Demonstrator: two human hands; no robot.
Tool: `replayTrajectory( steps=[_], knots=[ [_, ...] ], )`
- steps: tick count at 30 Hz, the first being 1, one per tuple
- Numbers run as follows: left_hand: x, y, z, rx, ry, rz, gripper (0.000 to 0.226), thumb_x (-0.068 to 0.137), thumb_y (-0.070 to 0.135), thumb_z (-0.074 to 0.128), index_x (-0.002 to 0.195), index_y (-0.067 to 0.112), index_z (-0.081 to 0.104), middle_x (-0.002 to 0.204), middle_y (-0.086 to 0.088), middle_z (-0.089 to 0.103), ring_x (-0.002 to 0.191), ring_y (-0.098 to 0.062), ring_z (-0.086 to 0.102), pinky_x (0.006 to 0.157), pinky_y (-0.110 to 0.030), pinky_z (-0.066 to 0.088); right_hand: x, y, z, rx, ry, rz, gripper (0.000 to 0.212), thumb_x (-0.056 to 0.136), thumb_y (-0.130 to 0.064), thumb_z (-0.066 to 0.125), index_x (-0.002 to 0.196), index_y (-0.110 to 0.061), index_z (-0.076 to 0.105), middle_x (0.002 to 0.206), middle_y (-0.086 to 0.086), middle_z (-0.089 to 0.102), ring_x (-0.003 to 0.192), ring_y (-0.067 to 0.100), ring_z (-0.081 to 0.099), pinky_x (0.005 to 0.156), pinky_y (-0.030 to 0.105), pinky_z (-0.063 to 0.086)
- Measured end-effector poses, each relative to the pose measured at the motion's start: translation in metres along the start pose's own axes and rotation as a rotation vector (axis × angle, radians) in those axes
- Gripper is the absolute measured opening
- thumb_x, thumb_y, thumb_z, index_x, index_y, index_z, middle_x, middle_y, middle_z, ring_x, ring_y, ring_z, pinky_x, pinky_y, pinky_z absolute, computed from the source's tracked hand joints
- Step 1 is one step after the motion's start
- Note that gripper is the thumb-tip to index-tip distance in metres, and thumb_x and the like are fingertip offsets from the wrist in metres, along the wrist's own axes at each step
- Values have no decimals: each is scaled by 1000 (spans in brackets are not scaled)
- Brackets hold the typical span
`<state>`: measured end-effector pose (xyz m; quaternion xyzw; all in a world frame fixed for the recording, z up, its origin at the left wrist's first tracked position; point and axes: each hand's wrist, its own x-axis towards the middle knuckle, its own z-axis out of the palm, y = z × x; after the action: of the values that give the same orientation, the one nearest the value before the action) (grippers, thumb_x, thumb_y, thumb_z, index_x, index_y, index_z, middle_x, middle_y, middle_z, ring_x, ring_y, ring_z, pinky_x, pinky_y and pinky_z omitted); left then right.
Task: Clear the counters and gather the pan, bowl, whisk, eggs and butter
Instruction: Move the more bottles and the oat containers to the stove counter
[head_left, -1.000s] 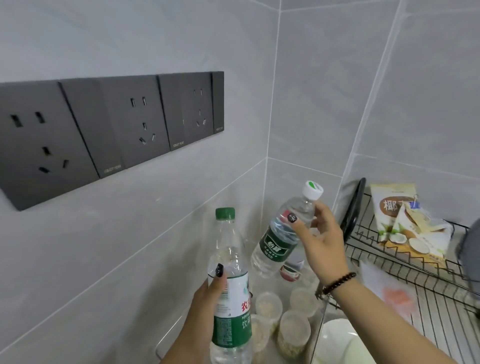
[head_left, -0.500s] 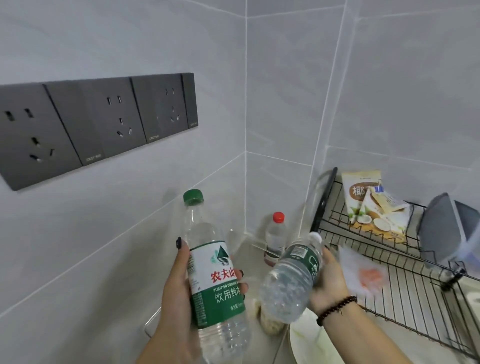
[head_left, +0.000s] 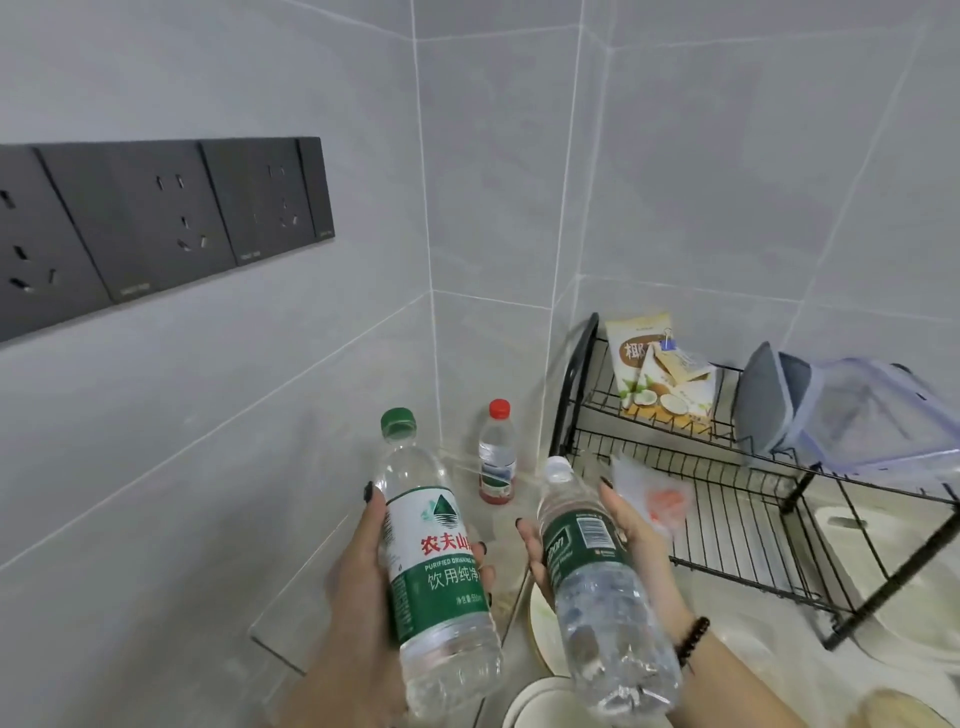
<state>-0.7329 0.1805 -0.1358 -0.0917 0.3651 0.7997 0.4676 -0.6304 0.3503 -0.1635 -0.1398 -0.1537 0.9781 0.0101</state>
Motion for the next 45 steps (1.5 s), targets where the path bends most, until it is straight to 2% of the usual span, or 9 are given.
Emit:
replayTrajectory(
  steps=[5, 13, 18, 20, 24, 30, 34, 39, 45],
  knots=[
    [-6, 12, -6, 91, -80, -99, 69, 71, 67, 64, 95, 3, 63, 76, -24, 62, 61, -32, 62, 65, -40, 55, -7, 18, 15, -104, 18, -177, 62, 54, -36, 89, 94, 8, 71, 89, 21, 62, 65, 31, 63, 63, 37, 55],
    [-13, 42, -30, 276, -247, -85, 64, 67, 65, 65, 79, 4, 76, 78, -25, 62, 62, -32, 61, 65, -41, 55, -9, 67, 61, -193, 211, -325, 60, 70, -57, 63, 82, 1, 71, 78, 16, 59, 56, 27, 61, 55, 33, 54],
    [-14, 36, -47, 385, -287, -146, 69, 67, 64, 65, 100, 5, 68, 80, -25, 63, 66, -32, 62, 64, -38, 55, -31, 103, 59, -332, 362, -497, 49, 81, -53, 60, 94, -8, 73, 81, 16, 65, 62, 29, 64, 64, 36, 54],
    [-18, 26, -47, 420, -312, -182, 65, 68, 64, 64, 93, 4, 71, 79, -23, 63, 65, -31, 61, 63, -37, 55, -45, 112, 49, -448, 518, -607, 52, 83, -52, 58, 118, -15, 63, 92, 17, 70, 70, 32, 68, 64, 38, 57],
    [-24, 7, -41, 518, -396, -239, 64, 70, 63, 61, 92, 4, 71, 77, -25, 65, 62, -32, 64, 68, -38, 52, -76, 124, 40, -555, 707, -804, 40, 84, -49, 54, 117, -29, 59, 107, 16, 70, 88, 33, 70, 69, 42, 59],
    [-36, -46, -10, 689, -566, -340, 60, 73, 61, 54, 80, 7, 78, 77, -26, 67, 60, -33, 66, 55, -37, 56, -142, 132, 14, -523, 868, -1012, 36, 88, -47, 51, 121, -35, 57, 102, 1, 73, 91, 25, 71, 80, 41, 57],
    [-54, -93, 19, 782, -656, -411, 60, 69, 61, 56, 79, 6, 78, 82, -27, 67, 63, -33, 66, 61, -37, 57, -199, 132, -2, -461, 974, -1114, 26, 95, -39, 45, 116, -32, 56, 95, 0, 75, 81, 17, 72, 60, 27, 58],
    [-82, -167, 60, 830, -735, -448, 58, 71, 58, 54, 84, 6, 76, 80, -25, 69, 62, -32, 65, 60, -37, 57, -280, 126, -24, -436, 1085, -1200, 30, 85, -48, 57, 113, -39, 58, 107, 4, 71, 99, 28, 68, 92, 48, 51],
    [-125, -270, 107, 860, -810, -540, 62, 78, 62, 54, 94, 5, 72, 80, -28, 66, 61, -34, 66, 66, -39, 54, -394, 122, -51, -414, 1145, -1302, 29, 83, -48, 53, 111, -44, 58, 108, 4, 71, 102, 31, 66, 97, 52, 48]
  ],
)
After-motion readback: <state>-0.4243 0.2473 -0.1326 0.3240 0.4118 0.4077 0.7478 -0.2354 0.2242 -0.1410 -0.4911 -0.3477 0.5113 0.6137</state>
